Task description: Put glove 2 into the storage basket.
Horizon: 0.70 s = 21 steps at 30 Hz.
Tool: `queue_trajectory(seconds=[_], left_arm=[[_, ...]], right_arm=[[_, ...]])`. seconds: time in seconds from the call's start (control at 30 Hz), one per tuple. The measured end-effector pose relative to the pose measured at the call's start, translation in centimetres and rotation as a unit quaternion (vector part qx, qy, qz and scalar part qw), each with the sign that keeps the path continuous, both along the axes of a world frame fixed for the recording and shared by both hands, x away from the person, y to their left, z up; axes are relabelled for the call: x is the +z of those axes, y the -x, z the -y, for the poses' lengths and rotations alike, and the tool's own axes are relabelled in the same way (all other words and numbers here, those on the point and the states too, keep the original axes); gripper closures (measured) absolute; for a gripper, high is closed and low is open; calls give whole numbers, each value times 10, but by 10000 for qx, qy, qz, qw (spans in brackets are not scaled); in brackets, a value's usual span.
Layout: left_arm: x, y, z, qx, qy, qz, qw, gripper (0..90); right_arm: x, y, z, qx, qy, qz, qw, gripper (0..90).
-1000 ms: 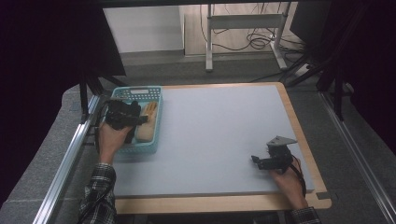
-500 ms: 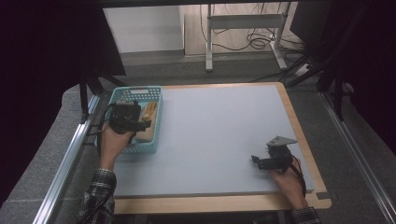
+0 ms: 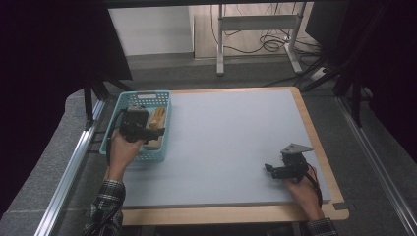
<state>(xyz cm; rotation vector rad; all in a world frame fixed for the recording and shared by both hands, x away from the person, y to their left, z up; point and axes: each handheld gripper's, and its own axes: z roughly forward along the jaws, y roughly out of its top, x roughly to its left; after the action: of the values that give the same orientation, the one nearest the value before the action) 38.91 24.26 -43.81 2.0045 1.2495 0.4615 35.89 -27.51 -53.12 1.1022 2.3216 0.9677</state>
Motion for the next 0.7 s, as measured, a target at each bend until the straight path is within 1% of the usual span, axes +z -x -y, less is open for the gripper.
queue_trajectory(seconds=[0.17,0.33,0.53,0.7], left_arm=[[3,3,9,-126,74,48,9999,9],[3,5,18,-256,64,78,9996,9],[0,8,31,-423,64,82,9990,9],[-3,12,45,-550,148,108,9983,9]], right_arm=[[0,0,0,1,2,-2,10000,125],[0,0,0,1,-2,-1,10000,125],[0,0,0,1,1,0,10000,125],[0,0,0,1,0,0,10000,125]])
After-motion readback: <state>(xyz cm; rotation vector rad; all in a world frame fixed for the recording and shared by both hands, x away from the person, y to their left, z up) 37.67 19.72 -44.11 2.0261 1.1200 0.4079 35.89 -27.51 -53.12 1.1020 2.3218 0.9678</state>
